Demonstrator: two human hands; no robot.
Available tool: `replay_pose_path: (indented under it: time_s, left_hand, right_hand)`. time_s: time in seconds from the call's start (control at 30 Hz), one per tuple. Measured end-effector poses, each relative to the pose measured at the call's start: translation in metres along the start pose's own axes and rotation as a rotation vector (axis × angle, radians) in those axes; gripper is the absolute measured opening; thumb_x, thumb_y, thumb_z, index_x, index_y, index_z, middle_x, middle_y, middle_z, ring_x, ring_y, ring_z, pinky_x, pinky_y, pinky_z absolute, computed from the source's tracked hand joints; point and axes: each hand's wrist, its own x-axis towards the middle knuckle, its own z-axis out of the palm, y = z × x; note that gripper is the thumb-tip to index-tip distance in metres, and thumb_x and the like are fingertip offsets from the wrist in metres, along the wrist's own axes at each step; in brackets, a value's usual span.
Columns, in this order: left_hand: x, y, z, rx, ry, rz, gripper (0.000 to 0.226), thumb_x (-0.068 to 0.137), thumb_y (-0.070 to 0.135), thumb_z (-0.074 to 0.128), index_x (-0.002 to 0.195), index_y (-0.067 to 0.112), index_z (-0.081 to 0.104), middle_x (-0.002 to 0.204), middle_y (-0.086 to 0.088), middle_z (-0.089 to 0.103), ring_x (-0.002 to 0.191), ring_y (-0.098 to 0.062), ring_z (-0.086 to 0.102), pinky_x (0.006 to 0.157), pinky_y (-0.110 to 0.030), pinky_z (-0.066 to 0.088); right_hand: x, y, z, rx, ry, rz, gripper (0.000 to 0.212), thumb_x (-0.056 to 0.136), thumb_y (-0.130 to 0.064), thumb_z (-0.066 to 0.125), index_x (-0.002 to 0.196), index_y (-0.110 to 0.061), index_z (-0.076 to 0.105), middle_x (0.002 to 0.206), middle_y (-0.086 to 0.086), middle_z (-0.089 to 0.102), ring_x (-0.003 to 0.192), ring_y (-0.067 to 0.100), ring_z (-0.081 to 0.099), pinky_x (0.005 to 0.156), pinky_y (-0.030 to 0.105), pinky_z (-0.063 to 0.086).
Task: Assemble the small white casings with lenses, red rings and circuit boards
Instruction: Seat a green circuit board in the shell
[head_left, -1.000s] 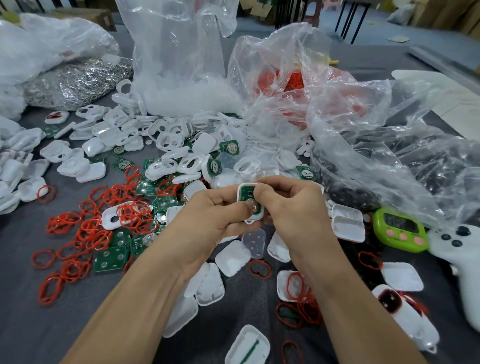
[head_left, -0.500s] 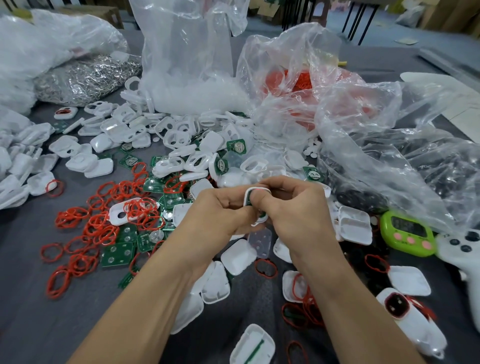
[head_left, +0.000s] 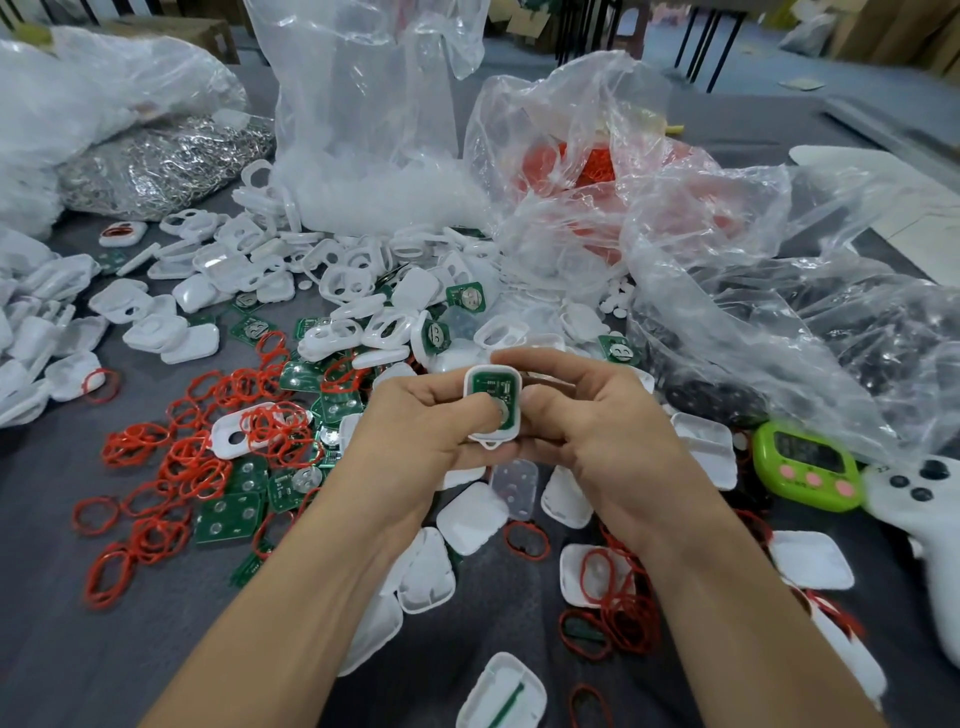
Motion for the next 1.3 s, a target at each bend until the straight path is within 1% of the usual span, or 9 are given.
replay_pose_path:
  time_s: [0.3, 0.47, 0.6, 0.73, 0.87, 0.93, 1.07, 1.23, 1.3]
  left_hand:
    - [0.000, 0.001, 0.003, -0.041, 0.014, -0.019, 0.026, 0.092, -0.009, 0.061, 0.102, 0.005, 0.081, 0.100, -0.021, 0.077, 0.096, -0.030, 0.076, 0.074, -0.027, 0.061]
    - [0.000, 0.003, 0.003, -0.098, 0.033, -0.079, 0.025, 0.092, -0.010, 0.060, 0.104, 0.003, 0.078, 0.099, -0.016, 0.079, 0.092, -0.024, 0.077, 0.068, -0.024, 0.060]
    - [0.000, 0.006, 0.000, -0.165, 0.022, -0.138, 0.026, 0.094, -0.010, 0.055, 0.108, 0.001, 0.074, 0.102, -0.015, 0.079, 0.086, -0.017, 0.078, 0.066, -0.023, 0.060]
    - [0.000, 0.008, -0.001, -0.204, 0.014, -0.155, 0.027, 0.094, -0.007, 0.053, 0.105, 0.000, 0.077, 0.105, -0.016, 0.078, 0.086, -0.018, 0.078, 0.067, -0.025, 0.061]
    - [0.003, 0.006, -0.001, -0.223, 0.030, -0.186, 0.033, 0.095, -0.002, 0.050, 0.089, 0.004, 0.082, 0.104, -0.018, 0.078, 0.089, -0.023, 0.078, 0.066, -0.028, 0.061]
    - [0.004, 0.006, -0.001, -0.244, 0.059, -0.202, 0.028, 0.096, -0.002, 0.051, 0.094, 0.000, 0.079, 0.104, -0.020, 0.077, 0.091, -0.025, 0.078, 0.063, -0.028, 0.061]
    - [0.001, 0.009, -0.002, -0.229, 0.054, -0.187, 0.020, 0.097, -0.004, 0.055, 0.111, -0.003, 0.069, 0.105, -0.018, 0.078, 0.093, -0.025, 0.078, 0.064, -0.028, 0.062]
    - [-0.003, 0.011, 0.001, -0.171, 0.045, -0.168, 0.023, 0.096, -0.007, 0.057, 0.112, 0.002, 0.071, 0.098, -0.014, 0.079, 0.088, -0.023, 0.078, 0.065, -0.029, 0.063]
    - [-0.003, 0.011, 0.002, -0.156, 0.042, -0.159, 0.023, 0.096, -0.008, 0.058, 0.111, 0.003, 0.071, 0.097, -0.014, 0.079, 0.088, -0.023, 0.078, 0.065, -0.030, 0.063]
  right_hand:
    - [0.000, 0.000, 0.002, 0.013, 0.046, 0.010, 0.026, 0.098, 0.005, 0.058, 0.110, -0.009, 0.076, 0.099, 0.014, 0.079, 0.082, 0.023, 0.075, 0.072, 0.036, 0.065]
    - [0.001, -0.007, -0.011, -0.053, 0.265, -0.109, 0.027, 0.097, 0.006, 0.058, 0.100, -0.011, 0.078, 0.098, 0.007, 0.079, 0.077, 0.022, 0.077, 0.068, 0.028, 0.061]
    - [0.002, -0.016, -0.035, -0.525, 0.559, -0.258, 0.031, 0.091, -0.003, 0.064, 0.086, -0.029, 0.080, 0.080, -0.011, 0.078, 0.071, 0.010, 0.074, 0.072, 0.032, 0.063]
    - [0.005, -0.023, -0.030, -0.954, 0.469, -0.305, 0.025, 0.087, -0.010, 0.071, 0.094, -0.031, 0.081, 0.070, -0.026, 0.064, 0.065, -0.015, 0.060, 0.068, 0.002, 0.049]
    - [0.019, -0.027, -0.012, -1.171, 0.359, -0.309, 0.026, 0.086, -0.016, 0.077, 0.108, -0.031, 0.079, 0.111, -0.003, 0.073, 0.093, 0.008, 0.067, 0.098, 0.029, 0.053]
    - [0.026, -0.027, -0.007, -1.226, 0.317, -0.270, 0.025, 0.085, -0.020, 0.077, 0.108, -0.029, 0.079, 0.117, 0.003, 0.074, 0.108, 0.019, 0.066, 0.099, 0.032, 0.052]
    - [0.027, -0.028, -0.009, -1.211, 0.356, -0.263, 0.004, 0.085, -0.020, 0.079, 0.084, -0.023, 0.082, 0.087, -0.001, 0.077, 0.085, 0.018, 0.071, 0.080, 0.030, 0.058]
    - [0.016, -0.031, -0.030, -1.045, 0.492, -0.306, 0.022, 0.090, -0.017, 0.069, 0.071, -0.028, 0.070, 0.066, -0.012, 0.070, 0.063, 0.005, 0.067, 0.060, 0.018, 0.053]
    - [0.009, -0.030, -0.032, -0.776, 0.448, -0.280, 0.022, 0.094, -0.016, 0.061, 0.075, -0.025, 0.068, 0.070, -0.008, 0.072, 0.063, 0.010, 0.071, 0.061, 0.028, 0.061]
